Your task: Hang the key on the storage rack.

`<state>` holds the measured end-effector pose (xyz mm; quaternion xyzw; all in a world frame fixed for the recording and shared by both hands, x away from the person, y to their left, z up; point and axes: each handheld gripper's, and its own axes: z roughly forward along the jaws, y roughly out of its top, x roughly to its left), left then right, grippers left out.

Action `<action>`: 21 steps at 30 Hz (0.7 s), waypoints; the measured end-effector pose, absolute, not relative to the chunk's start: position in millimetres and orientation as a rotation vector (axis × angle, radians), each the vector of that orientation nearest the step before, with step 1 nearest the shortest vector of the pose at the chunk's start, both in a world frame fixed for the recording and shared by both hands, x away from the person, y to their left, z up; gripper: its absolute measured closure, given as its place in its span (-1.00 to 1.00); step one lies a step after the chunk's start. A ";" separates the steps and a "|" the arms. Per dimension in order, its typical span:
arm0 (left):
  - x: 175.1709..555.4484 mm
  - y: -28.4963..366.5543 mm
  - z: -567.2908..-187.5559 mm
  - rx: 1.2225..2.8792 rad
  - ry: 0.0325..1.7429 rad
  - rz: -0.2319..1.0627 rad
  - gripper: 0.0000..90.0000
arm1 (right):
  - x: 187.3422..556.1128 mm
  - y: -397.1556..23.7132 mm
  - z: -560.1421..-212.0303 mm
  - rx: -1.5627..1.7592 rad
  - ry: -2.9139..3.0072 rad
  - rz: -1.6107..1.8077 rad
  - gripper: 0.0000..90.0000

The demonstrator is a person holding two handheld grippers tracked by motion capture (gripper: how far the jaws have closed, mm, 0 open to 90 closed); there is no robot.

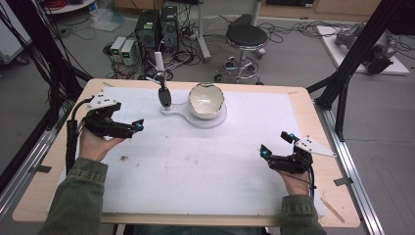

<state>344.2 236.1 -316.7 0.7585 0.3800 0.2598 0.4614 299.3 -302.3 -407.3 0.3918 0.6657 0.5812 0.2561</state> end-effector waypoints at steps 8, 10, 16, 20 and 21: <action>333.0 249.6 -323.1 1.801 0.943 0.664 -0.96 | 299.5 -302.2 -407.4 1.061 1.807 1.575 -0.98; 330.9 253.6 -326.0 1.781 0.953 0.667 -0.96 | 299.4 -302.1 -407.4 1.062 1.806 1.575 -0.98; 325.1 263.8 -335.9 1.753 0.978 0.684 -0.96 | 299.6 -302.0 -407.5 1.060 1.807 1.574 -0.98; 320.9 269.7 -342.0 1.736 0.970 0.700 -0.96 | 299.6 -301.8 -407.8 1.061 1.810 1.570 -0.98; 320.0 271.0 -344.2 1.737 0.966 0.704 -0.95 | 299.6 -301.7 -407.7 1.061 1.809 1.570 -0.98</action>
